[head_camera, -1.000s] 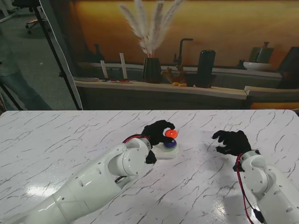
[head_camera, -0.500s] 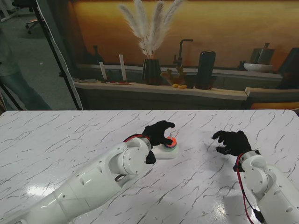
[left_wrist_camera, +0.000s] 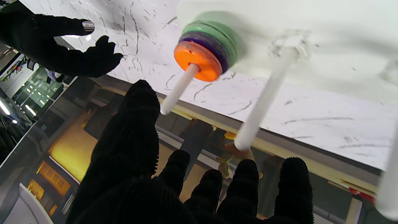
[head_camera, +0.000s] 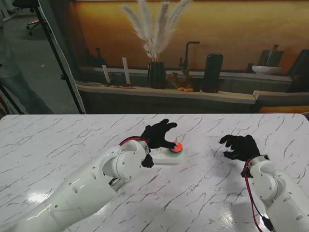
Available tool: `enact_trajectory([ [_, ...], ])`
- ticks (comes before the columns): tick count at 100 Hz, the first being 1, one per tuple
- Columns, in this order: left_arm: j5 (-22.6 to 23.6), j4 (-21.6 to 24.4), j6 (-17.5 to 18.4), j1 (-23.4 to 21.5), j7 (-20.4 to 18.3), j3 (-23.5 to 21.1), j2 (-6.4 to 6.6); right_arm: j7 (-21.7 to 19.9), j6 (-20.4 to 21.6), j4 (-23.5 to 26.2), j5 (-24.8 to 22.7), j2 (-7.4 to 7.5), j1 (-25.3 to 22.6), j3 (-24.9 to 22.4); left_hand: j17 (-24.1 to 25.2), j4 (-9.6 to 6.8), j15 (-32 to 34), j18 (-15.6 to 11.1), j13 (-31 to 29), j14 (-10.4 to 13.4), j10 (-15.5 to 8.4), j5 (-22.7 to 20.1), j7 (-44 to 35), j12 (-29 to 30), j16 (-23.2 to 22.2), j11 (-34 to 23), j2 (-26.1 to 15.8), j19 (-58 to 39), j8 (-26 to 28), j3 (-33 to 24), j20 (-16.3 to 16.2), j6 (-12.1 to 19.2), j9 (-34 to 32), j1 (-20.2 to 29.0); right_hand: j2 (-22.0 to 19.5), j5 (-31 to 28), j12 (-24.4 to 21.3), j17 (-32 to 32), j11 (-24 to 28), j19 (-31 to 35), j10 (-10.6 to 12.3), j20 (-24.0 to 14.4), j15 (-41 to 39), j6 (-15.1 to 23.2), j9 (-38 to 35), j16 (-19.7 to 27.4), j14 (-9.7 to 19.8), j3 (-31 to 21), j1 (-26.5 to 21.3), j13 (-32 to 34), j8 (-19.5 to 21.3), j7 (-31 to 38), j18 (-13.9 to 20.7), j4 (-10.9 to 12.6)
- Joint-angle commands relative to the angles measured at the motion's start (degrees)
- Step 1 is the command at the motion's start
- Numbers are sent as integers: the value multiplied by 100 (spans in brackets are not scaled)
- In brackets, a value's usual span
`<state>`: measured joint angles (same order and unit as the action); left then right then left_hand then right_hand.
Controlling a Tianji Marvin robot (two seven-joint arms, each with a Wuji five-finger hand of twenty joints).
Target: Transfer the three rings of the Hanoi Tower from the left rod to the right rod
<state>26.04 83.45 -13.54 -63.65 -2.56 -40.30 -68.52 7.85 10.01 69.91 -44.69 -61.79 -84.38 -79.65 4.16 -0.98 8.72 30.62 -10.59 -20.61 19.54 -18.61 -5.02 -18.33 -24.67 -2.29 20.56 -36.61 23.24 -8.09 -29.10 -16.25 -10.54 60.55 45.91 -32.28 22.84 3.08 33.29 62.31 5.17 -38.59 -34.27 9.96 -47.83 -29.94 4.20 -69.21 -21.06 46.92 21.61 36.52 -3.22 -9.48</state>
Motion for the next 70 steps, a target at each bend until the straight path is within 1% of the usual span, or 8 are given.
enact_trajectory([
  [1, 73, 75, 151, -99, -54, -137, 143, 19, 22, 100, -9, -35, -50, 13, 90, -18, -164, -96, 158, 105, -75, 53, 46, 83, 127, 85, -173, 304, -79, 254, 137, 83, 79, -18, -43, -68, 44, -62, 113, 103, 57, -86, -150, -72, -63, -53, 41, -50, -64, 40, 35, 95, -1753, 275],
  [18, 494, 409, 207, -522, -133, -757, 322, 38, 72, 238, 73, -61, -55, 15, 91, -27, -192, -55, 148, 120, -113, -48, 7, 94, 171, 66, -298, 414, -72, 437, 155, 140, -40, -50, -116, -52, 44, -100, 105, 76, 57, -76, -135, -63, -45, -50, 35, -13, 9, 6, 31, 79, -1741, 284],
  [30, 732, 580, 260, -836, -89, -1146, 390, 46, 96, 299, 135, -77, -30, 52, 97, -24, -196, -42, 122, 118, -135, -125, -26, 89, 178, 45, -340, 449, -62, 512, 153, 173, -135, -79, -126, -53, 46, -97, 103, 77, 51, -79, -137, -70, -39, -53, 29, 1, 23, 1, 30, 69, -1747, 291],
  [40, 912, 679, 324, -1066, -98, -1426, 446, 47, 146, 375, 223, -95, -36, 70, 118, -13, -209, -57, 115, 133, -163, -193, -54, 87, 189, 31, -410, 525, -53, 589, 171, 218, -230, -136, -241, -34, 40, -153, 79, 31, 24, -65, -97, -91, -2, -41, 5, 81, 188, -61, 24, 41, -1734, 287],
  [47, 1043, 725, 363, -1225, -115, -1621, 484, 38, 215, 477, 323, -114, -67, 57, 102, 30, -239, -94, 106, 146, -196, -252, -74, 104, 217, 42, -566, 660, -47, 716, 210, 253, -321, -176, -316, -21, 35, -213, 39, -101, -5, -4, 58, -104, 44, 28, -37, 211, 278, -130, 12, -24, -1746, 312],
  [55, 1159, 721, 410, -1392, -48, -1823, 500, 79, 336, 615, 346, -128, -112, 25, 124, 39, -236, -147, 71, 149, -243, -367, -119, 105, 225, 21, -604, 734, -34, 777, 232, 327, -422, -199, -347, 3, 18, -254, -32, -249, -18, 81, 270, -110, 90, 134, -86, 353, 449, -180, 6, -95, -1782, 307],
  [63, 1233, 705, 424, -1566, 45, -2030, 506, 67, 483, 800, 390, -134, -171, -29, 133, 39, -242, -179, 47, 161, -266, -477, -161, 94, 238, -30, -571, 813, -23, 798, 270, 393, -606, -179, -421, 37, -77, -299, -269, -447, -56, 231, 660, -87, 155, 327, -144, 619, 676, -245, -7, -233, -1815, 302],
  [70, 1331, 678, 422, -1726, 160, -2213, 509, -82, 562, 1014, 452, -123, -251, -97, 76, 40, -206, -143, -61, 184, -321, -650, -238, 78, 232, -81, -574, 849, 2, 814, 288, 426, -775, -183, -565, 115, -158, -363, -506, -603, -78, 369, 1021, -72, 254, 481, -197, 905, 834, -371, -4, -387, -1820, 321],
])
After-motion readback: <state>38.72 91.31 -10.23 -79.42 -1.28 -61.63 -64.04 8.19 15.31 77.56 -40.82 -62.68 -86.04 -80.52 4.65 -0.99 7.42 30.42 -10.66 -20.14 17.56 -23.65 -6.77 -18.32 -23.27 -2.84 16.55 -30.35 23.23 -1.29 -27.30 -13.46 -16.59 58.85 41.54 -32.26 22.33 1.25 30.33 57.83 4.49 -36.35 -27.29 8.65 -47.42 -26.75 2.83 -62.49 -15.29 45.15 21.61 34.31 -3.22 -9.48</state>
